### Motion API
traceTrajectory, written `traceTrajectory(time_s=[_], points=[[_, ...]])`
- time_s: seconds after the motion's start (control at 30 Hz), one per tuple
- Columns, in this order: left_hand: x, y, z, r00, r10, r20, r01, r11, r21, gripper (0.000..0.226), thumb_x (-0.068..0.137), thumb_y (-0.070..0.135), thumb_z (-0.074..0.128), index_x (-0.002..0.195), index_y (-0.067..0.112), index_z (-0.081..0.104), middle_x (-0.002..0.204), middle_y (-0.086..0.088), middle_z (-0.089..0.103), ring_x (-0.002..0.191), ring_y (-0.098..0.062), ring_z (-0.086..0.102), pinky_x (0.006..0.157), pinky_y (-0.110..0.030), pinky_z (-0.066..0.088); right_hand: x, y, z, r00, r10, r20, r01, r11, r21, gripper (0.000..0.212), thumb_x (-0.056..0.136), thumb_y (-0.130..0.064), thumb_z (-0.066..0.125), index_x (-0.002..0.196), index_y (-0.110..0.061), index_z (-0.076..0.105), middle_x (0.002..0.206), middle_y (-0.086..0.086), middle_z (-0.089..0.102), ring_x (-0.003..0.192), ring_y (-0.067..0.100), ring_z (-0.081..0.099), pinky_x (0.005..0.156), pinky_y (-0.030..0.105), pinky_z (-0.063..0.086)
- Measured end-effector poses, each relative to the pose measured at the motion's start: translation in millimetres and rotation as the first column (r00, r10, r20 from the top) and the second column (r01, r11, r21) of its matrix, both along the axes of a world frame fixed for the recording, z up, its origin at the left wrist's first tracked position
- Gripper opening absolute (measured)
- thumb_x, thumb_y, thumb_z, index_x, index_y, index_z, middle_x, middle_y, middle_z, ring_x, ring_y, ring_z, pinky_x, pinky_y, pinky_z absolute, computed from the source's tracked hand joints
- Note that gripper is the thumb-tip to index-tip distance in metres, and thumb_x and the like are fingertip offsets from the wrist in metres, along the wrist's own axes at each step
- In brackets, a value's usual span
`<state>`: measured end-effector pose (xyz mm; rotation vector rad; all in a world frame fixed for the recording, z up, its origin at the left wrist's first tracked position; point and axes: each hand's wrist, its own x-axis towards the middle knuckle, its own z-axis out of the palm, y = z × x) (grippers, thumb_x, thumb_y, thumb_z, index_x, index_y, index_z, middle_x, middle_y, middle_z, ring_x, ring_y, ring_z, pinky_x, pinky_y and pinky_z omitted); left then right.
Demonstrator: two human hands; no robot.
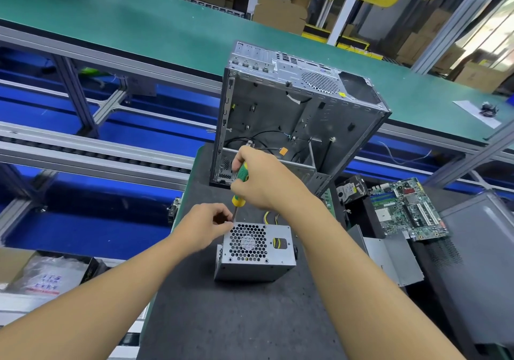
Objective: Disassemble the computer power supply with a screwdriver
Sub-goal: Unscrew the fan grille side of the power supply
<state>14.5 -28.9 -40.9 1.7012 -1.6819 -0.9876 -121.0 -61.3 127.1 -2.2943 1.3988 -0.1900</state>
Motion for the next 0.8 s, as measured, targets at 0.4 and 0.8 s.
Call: traceTrajectory(time_s=[0.4, 0.8], points=[[-2, -6, 3, 0.945, -0.176, 0.276, 0.203, 0.976, -0.076, 0.016, 0.097, 0.030, 0.058, 0.082, 0.030, 0.051, 0.080, 0.011, 0.057, 0.065, -0.007, 0.052, 0.058, -0.019, 0.041, -6, 0, 6, 0.999, 0.036, 0.031, -0.036, 0.999, -0.007, 0.019, 0.083, -0.015, 0.060, 0.100, -0.019, 0.052, 0.096, -0.003, 0.051, 0.070, 0.008, 0.044, 0.056, 0.028, 0.033], [-1, -8, 7, 0.951, 0.217, -0.219, -0.253, 0.955, -0.153, 0.010, 0.089, 0.013, 0.072, 0.090, 0.022, 0.067, 0.082, 0.005, 0.070, 0.074, -0.005, 0.064, 0.068, -0.009, 0.048, -20, -7, 8, 0.955, -0.087, 0.283, 0.138, 0.977, -0.165, 0.016, 0.086, -0.019, 0.063, 0.095, -0.018, 0.050, 0.085, -0.003, 0.054, 0.072, 0.018, 0.048, 0.057, 0.029, 0.035]])
